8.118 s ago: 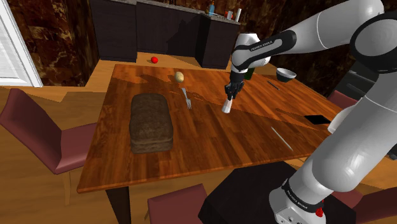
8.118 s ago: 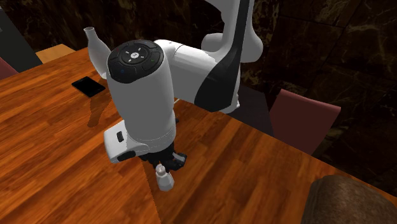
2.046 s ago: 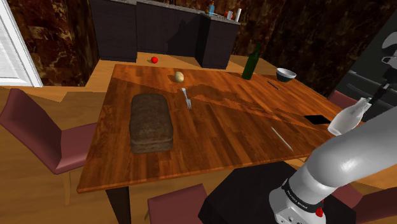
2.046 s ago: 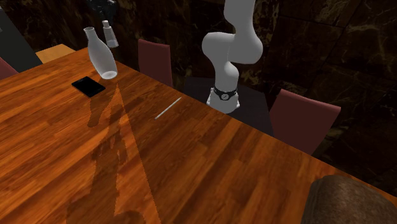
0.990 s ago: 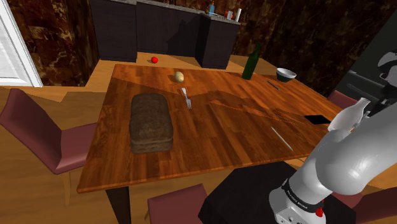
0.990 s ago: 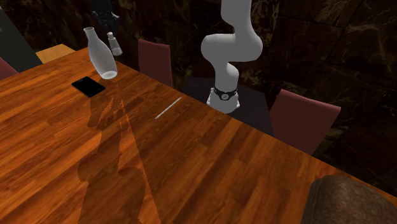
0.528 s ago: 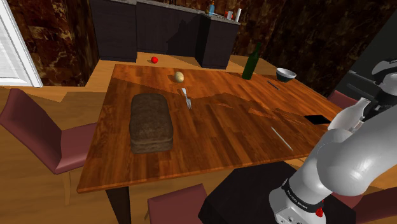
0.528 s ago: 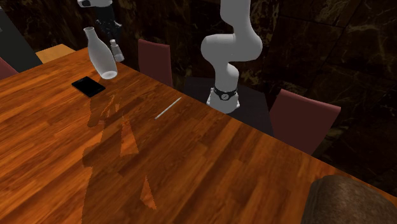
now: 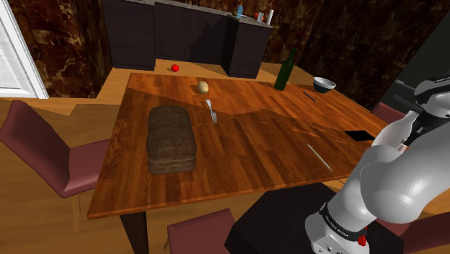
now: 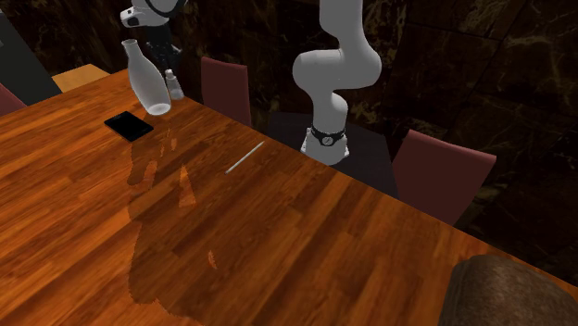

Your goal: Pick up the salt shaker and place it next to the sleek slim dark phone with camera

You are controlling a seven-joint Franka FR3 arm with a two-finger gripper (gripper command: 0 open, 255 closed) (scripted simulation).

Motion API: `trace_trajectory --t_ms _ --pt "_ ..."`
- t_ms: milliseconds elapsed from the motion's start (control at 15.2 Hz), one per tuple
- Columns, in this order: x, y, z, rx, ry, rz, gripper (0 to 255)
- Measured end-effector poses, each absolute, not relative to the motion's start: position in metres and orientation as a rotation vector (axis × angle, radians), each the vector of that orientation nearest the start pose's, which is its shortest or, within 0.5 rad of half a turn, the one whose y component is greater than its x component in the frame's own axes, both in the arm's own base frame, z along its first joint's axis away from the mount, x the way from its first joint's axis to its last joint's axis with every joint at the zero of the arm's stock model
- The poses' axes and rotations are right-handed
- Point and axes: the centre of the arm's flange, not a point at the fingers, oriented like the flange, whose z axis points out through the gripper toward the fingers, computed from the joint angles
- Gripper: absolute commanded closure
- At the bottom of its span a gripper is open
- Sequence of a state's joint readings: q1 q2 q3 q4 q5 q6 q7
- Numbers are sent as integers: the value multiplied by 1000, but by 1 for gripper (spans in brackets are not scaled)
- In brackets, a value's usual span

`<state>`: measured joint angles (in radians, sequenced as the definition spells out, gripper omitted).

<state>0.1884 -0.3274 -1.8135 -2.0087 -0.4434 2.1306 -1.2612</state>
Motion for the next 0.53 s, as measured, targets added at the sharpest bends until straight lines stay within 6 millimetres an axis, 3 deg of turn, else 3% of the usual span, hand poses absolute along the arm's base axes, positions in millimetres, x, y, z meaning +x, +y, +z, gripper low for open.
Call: trace_trajectory --t_ms 264,528 --pt "-85 -573 393 -3212 257 88 255" --pt "-85 -573 389 -3212 256 88 255"
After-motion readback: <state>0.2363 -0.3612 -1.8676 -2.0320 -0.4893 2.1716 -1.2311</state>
